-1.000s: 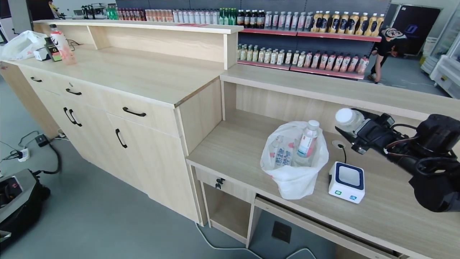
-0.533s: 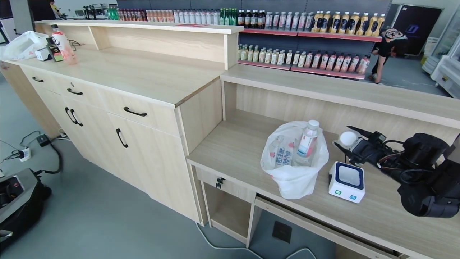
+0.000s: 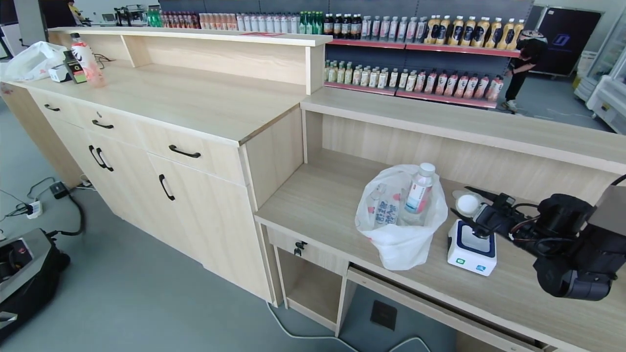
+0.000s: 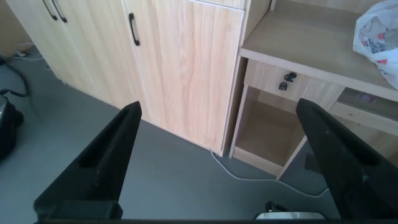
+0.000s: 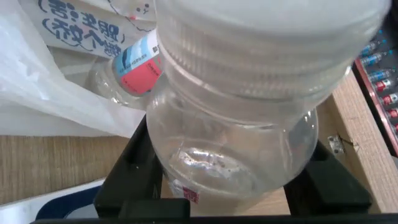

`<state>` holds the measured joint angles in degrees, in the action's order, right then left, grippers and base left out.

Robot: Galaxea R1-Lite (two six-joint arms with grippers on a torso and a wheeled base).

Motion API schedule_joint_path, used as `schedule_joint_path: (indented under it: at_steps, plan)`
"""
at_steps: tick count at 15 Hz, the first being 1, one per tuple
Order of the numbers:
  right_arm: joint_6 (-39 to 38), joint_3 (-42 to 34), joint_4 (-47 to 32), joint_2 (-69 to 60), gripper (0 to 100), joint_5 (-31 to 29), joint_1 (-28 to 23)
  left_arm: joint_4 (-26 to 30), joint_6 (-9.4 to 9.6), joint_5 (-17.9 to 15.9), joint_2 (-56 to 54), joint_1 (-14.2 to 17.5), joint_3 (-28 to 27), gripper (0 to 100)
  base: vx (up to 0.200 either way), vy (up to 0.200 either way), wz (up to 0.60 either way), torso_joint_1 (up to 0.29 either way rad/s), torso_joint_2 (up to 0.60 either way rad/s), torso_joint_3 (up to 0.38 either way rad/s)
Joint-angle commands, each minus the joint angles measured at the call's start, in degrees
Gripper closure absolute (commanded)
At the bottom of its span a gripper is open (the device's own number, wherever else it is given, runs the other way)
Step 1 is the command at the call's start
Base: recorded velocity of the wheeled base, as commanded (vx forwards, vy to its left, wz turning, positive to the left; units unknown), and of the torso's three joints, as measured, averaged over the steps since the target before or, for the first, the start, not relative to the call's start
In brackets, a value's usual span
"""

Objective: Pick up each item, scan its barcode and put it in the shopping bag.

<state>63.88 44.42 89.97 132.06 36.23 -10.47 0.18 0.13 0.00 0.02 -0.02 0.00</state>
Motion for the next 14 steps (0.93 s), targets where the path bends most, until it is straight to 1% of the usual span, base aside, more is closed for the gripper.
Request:
schedule_joint_path:
  at_steps: [1, 14]
  plan:
    - [0.2, 0.9, 0.0, 1.6, 100, 0.0, -0.3, 0.0, 0.04, 0.0, 0.0, 0.0, 0.0, 0, 0.0, 0.0, 0.0, 0.0, 0.0, 0.0]
    - [1.4, 0.7, 0.0, 3.1, 100, 0.0, 1.2, 0.0, -0.05, 0.0, 0.0, 0.0, 0.0, 0, 0.0, 0.0, 0.0, 0.0, 0.0, 0.0]
